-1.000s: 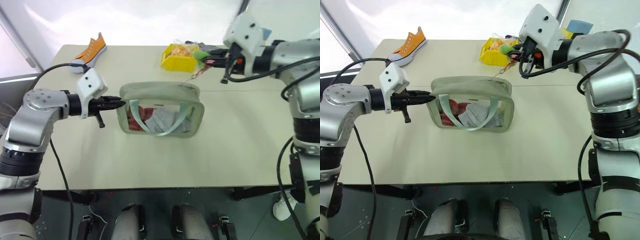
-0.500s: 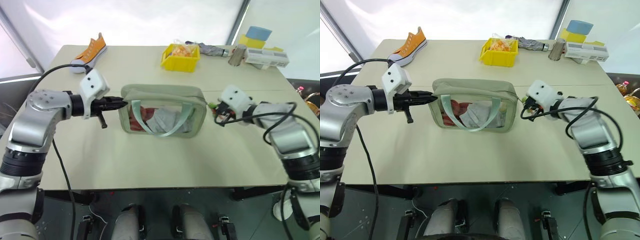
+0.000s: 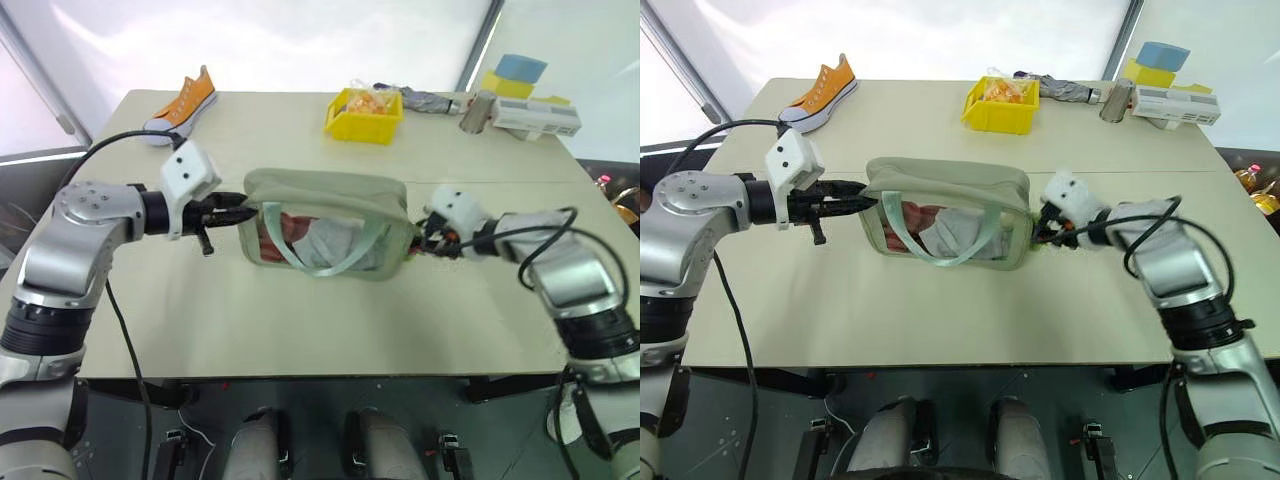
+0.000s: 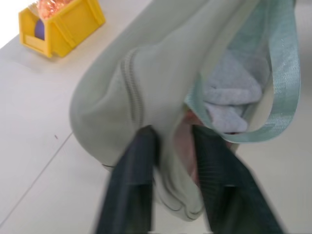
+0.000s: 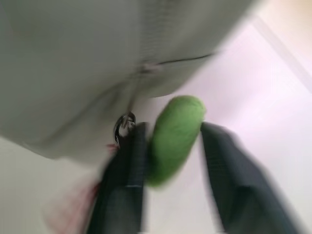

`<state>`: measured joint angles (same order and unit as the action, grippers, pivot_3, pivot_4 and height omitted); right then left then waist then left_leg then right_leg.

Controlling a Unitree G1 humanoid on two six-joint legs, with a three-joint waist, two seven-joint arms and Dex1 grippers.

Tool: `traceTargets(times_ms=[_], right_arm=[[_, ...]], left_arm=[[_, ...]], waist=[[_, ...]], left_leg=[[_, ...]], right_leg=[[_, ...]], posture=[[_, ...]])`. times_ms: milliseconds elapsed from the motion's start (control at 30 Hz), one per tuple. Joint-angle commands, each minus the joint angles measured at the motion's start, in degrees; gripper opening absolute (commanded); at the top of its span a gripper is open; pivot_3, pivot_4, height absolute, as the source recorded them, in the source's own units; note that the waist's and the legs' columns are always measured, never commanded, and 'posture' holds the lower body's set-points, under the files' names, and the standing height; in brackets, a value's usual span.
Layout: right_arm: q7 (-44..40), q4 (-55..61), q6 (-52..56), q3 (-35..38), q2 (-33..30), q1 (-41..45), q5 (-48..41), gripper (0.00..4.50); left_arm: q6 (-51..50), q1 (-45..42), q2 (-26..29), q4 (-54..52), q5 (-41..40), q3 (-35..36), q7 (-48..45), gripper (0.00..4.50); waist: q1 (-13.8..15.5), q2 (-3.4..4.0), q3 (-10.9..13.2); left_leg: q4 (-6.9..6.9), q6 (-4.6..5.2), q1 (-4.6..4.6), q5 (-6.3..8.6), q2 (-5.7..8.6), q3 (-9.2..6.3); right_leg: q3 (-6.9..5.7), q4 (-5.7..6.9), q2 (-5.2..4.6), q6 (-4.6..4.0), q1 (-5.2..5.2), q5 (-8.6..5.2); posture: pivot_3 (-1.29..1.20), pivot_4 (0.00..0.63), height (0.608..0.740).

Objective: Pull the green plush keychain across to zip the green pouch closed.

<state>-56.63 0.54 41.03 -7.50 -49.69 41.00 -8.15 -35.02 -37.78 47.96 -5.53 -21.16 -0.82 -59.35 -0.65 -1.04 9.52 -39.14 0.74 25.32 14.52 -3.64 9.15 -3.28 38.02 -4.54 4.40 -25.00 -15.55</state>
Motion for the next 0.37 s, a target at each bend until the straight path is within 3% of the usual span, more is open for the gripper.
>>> traceTargets(times_ms=[33, 67, 100, 133, 267, 367], right_arm=[[-8.7, -0.2, -0.6, 4.4, -6.2, 5.7, -4.2, 4.15], [-10.5, 0.0, -0.2, 4.5, -7.3, 6.6, -5.3, 4.50], [-12.6, 0.7, 1.1, 5.0, -8.2, 7.5, -7.2, 4.50], [-14.1, 1.6, 2.6, 5.5, -8.8, 8.3, -8.9, 4.50], [-15.7, 6.6, 10.8, 8.0, -8.8, 10.4, -16.2, 4.50], [-13.9, 9.0, 12.8, 8.0, -8.6, 9.7, -17.5, 4.50]], left_arm=[[-3.1, -3.4, 2.8, 2.2, -3.6, 4.7, -2.4, 3.19], [-3.9, -4.0, 3.5, 2.8, -4.3, 5.1, -3.1, 3.75], [-4.6, -4.4, 4.5, 3.6, -4.9, 5.7, -4.0, 4.29], [-5.4, -4.8, 5.5, 4.2, -5.3, 5.9, -4.6, 4.44], [-6.0, -5.0, 9.3, 6.6, -5.1, 5.5, -7.8, 4.44], [-5.1, -6.1, 8.6, 8.2, -4.9, 6.0, -6.5, 4.44]], waist=[[0.0, 0.00, 0.0], [-0.1, 0.00, 0.0], [-0.1, -0.01, 0.0], [-0.2, -0.02, 0.0], [-0.4, 0.01, 0.0], [-0.2, 0.01, 0.0]], left_leg=[[0.00, 0.00, 0.02, 0.00, 0.00, 0.00], [0.02, 0.00, 0.04, 0.00, -0.01, 0.00], [0.02, 0.00, 0.04, 0.00, -0.02, 0.00], [0.02, 0.00, 0.03, 0.00, -0.03, 0.01], [0.03, 0.01, -0.04, 0.01, -0.06, 0.02], [0.02, 0.01, 0.01, 0.01, -0.08, 0.03]], right_leg=[[-0.01, 0.00, 0.01, 0.00, -0.03, 0.00], [0.00, 0.00, 0.01, 0.00, -0.06, 0.00], [-0.01, 0.00, 0.02, 0.00, -0.07, 0.00], [0.00, -0.01, 0.03, 0.00, -0.07, 0.00], [0.00, 0.01, 0.02, 0.00, -0.03, 0.00], [0.00, 0.04, 0.00, 0.00, -0.09, 0.00]], posture=[[0.00, 0.150, 0.740], [0.00, 0.150, 0.740], [0.00, 0.150, 0.740], [0.00, 0.150, 0.740], [0.00, 0.150, 0.740], [0.00, 0.150, 0.740]])
